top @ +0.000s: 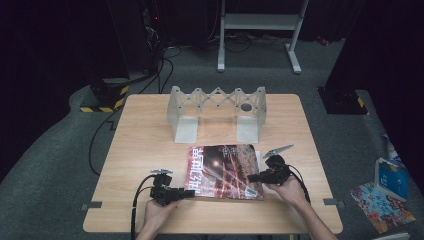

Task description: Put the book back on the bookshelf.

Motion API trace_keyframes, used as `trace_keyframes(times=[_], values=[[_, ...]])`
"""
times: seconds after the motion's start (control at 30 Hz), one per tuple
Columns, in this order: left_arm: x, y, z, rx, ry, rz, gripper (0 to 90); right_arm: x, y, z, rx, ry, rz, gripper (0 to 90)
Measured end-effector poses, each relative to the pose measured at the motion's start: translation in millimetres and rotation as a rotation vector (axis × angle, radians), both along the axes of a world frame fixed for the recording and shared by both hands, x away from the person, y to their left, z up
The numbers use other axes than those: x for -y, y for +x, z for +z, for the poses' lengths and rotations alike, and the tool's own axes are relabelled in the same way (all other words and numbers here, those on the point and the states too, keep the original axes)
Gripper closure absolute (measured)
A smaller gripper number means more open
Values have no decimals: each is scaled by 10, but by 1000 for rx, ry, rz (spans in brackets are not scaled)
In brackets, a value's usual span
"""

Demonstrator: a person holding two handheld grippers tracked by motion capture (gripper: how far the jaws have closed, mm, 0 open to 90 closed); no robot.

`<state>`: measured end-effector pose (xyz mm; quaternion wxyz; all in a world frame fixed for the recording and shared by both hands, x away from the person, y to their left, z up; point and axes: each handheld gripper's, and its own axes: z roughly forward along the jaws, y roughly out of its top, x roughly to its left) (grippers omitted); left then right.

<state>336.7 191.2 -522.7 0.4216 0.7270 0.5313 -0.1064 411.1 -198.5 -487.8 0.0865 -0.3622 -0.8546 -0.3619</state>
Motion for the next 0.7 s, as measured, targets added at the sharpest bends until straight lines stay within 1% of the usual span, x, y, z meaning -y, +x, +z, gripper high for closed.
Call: trace_keyframes(times=[0.03,0.07,0.17,0.3,0.33,0.37,0.43,0.53,0.6,0.63,0.67,0.7], values=[[0,0,0,0,0,0,637,0,0,0,0,0,0,865],[-12,-3,-10,-1,-15,-2,643,-3,-3,-21,4,-7,-3,864],[-19,-6,-7,-2,-29,-5,655,0,-1,-42,-1,-15,-6,863],[-29,-5,-3,-2,-43,-7,670,-6,3,-58,12,-31,-8,860],[-31,-4,0,-3,-52,-7,675,-23,-8,-56,21,-51,-22,848],[-31,-4,0,-3,-52,-7,677,-28,-12,-53,28,-63,-25,840],[-33,-5,1,-2,-65,-8,683,-40,-16,-58,40,-84,-40,811],[-37,-4,3,-3,-72,-9,686,-60,-24,-59,39,-118,-73,751],[-40,-2,3,-4,-74,-11,688,-67,-26,-61,40,-139,-93,693],[-42,-3,5,-4,-76,-11,688,-67,-26,-61,40,-139,-93,693],[-45,-8,13,-8,-83,-11,691,-62,-25,-68,49,-156,-109,662],[-43,-14,18,-13,-86,-7,693,-59,-30,-67,47,-162,-124,650]])
